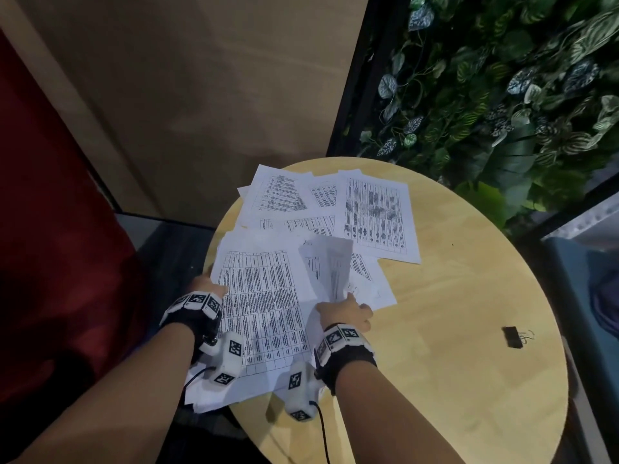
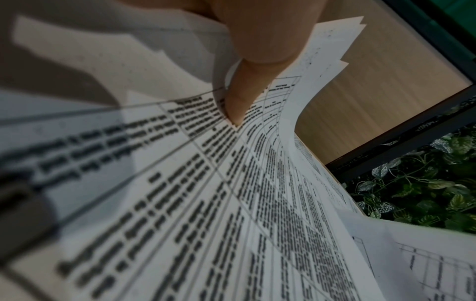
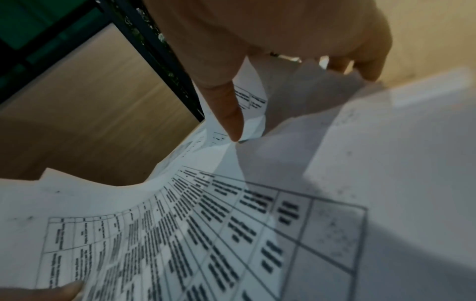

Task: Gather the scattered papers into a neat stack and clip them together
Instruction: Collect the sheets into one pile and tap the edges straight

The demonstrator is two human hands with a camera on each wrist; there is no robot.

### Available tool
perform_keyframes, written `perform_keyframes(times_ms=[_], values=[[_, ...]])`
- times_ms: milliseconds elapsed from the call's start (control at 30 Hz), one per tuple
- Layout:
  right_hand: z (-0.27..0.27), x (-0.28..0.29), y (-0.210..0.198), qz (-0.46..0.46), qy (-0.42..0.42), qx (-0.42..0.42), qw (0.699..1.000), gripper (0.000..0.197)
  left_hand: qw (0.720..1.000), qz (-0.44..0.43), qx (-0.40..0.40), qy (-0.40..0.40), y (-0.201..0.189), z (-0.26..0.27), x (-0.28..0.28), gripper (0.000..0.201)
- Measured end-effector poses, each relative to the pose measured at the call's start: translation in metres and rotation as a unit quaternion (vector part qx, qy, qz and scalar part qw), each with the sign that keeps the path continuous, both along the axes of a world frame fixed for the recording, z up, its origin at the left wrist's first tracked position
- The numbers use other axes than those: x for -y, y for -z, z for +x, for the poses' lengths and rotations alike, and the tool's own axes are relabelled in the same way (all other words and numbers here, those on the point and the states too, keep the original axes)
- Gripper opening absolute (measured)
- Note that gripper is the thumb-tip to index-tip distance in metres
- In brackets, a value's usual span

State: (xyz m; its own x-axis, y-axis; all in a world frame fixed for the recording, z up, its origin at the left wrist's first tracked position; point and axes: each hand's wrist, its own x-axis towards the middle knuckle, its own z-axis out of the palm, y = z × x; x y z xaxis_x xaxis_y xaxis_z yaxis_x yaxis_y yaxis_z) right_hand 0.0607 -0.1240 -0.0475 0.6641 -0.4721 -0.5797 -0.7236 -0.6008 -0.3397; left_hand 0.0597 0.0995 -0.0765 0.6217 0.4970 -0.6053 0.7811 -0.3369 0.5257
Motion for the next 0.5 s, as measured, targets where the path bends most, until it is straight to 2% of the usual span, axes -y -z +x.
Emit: perform_keyframes(times_ms=[33, 100, 167, 233, 300, 367, 433, 500], values=[[0.002, -0.001, -0.001, 0.035, 0.014, 0.012, 0.999, 0.064, 1.0, -0.001, -0.002, 0.004, -0.003, -0.001, 0.001, 0.021], [0.005, -0.003, -0.005, 0.105, 0.062, 0.036, 0.992, 0.076, 1.0, -0.002, -0.003, 0.012, -0.006, -0.002, 0.001, 0.014], [0.006, -0.002, -0.01, 0.141, 0.15, 0.058, 0.977, 0.093, 1.0, 0.0, -0.004, 0.009, -0.006, -0.001, 0.0, 0.007], [0.006, 0.007, -0.012, 0.176, 0.206, 0.071, 0.96, 0.096, 1.0, -0.007, -0.001, 0.008, -0.007, -0.001, 0.0, 0.018], [0.002, 0.018, -0.009, 0.225, 0.189, 0.054, 0.954, 0.08, 1.0, -0.02, -0.001, -0.003, -0.007, -0.001, 0.001, 0.028], [0.001, 0.027, -0.009, 0.236, 0.143, 0.045, 0.96, 0.059, 0.999, -0.034, -0.008, -0.023, -0.008, -0.002, 0.0, 0.034], [0.004, 0.028, -0.012, 0.234, 0.099, 0.097, 0.962, 0.039, 0.997, -0.059, -0.007, -0.049, -0.008, -0.004, -0.006, 0.047], [0.01, 0.025, -0.025, 0.22, 0.036, 0.152, 0.963, 0.038, 0.992, -0.098, 0.01, -0.079, -0.007, -0.005, -0.014, 0.064]])
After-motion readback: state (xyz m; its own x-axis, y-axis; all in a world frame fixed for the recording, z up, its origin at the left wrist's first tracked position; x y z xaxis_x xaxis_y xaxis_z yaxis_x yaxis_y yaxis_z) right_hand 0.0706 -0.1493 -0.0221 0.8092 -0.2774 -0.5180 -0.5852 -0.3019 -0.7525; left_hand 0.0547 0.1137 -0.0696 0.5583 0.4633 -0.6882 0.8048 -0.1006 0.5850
